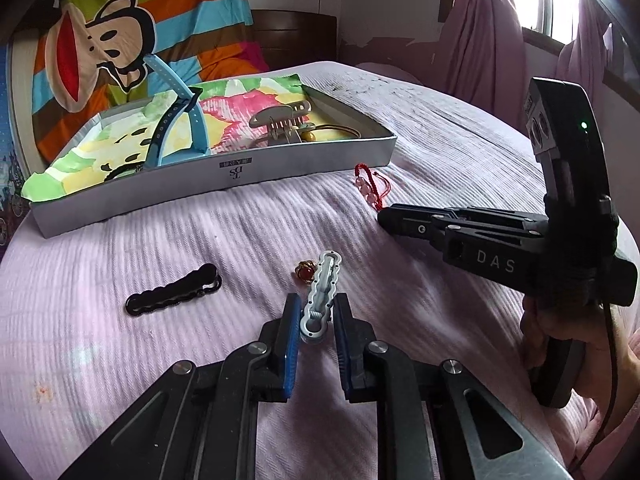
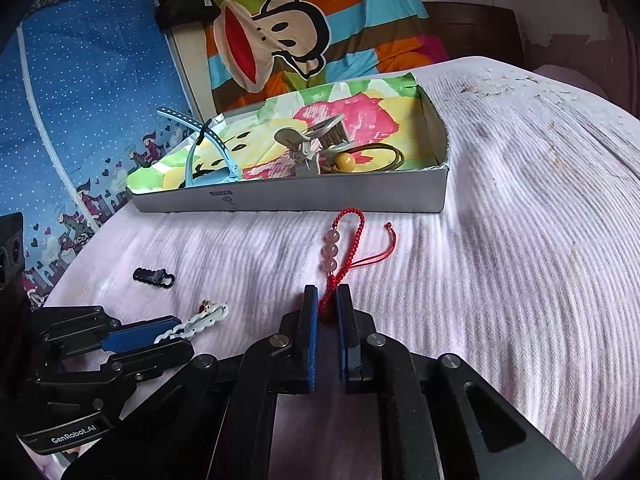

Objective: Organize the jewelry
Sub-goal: 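Carry the white clip and red bracelet over the tray with both tools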

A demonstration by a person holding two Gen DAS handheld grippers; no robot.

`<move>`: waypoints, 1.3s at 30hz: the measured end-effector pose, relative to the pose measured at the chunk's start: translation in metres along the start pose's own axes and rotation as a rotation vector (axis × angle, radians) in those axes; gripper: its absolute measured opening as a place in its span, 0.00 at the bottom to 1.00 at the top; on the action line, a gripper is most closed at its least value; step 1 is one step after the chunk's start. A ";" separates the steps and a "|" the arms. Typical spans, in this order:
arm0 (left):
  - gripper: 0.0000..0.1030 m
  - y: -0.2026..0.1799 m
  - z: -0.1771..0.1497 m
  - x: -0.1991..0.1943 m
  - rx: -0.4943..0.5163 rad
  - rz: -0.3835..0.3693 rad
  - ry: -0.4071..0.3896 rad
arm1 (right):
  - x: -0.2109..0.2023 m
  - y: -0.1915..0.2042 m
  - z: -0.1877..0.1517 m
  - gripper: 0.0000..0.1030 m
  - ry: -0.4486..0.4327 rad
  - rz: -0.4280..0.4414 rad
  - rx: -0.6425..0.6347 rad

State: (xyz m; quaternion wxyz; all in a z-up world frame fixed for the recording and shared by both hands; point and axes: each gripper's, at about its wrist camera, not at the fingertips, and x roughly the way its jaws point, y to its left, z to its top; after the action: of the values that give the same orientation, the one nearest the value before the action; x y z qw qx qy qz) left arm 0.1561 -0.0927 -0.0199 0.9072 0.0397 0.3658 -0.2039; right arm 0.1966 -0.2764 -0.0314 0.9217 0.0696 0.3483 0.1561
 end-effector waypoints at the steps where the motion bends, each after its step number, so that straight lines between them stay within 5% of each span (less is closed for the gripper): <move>1: 0.15 0.001 0.000 -0.002 -0.004 0.003 -0.007 | -0.001 0.001 -0.001 0.07 -0.002 0.003 -0.003; 11: 0.15 0.010 0.007 -0.028 -0.070 -0.003 -0.146 | -0.025 0.022 0.000 0.06 -0.131 0.025 -0.056; 20: 0.15 0.034 0.027 -0.045 -0.164 0.098 -0.261 | -0.041 0.039 0.023 0.06 -0.264 0.079 -0.100; 28: 0.15 0.063 0.052 -0.043 -0.246 0.222 -0.307 | -0.028 0.052 0.059 0.06 -0.289 0.138 -0.132; 39: 0.15 0.109 0.073 -0.008 -0.323 0.258 -0.281 | 0.028 0.044 0.073 0.06 -0.210 0.136 -0.136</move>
State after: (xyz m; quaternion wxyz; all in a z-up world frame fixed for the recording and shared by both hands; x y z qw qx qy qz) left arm 0.2421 -0.0062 0.0305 0.9623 -0.0884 0.2556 -0.0290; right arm 0.2547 -0.2265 0.0162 0.9430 0.0462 0.2329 0.2331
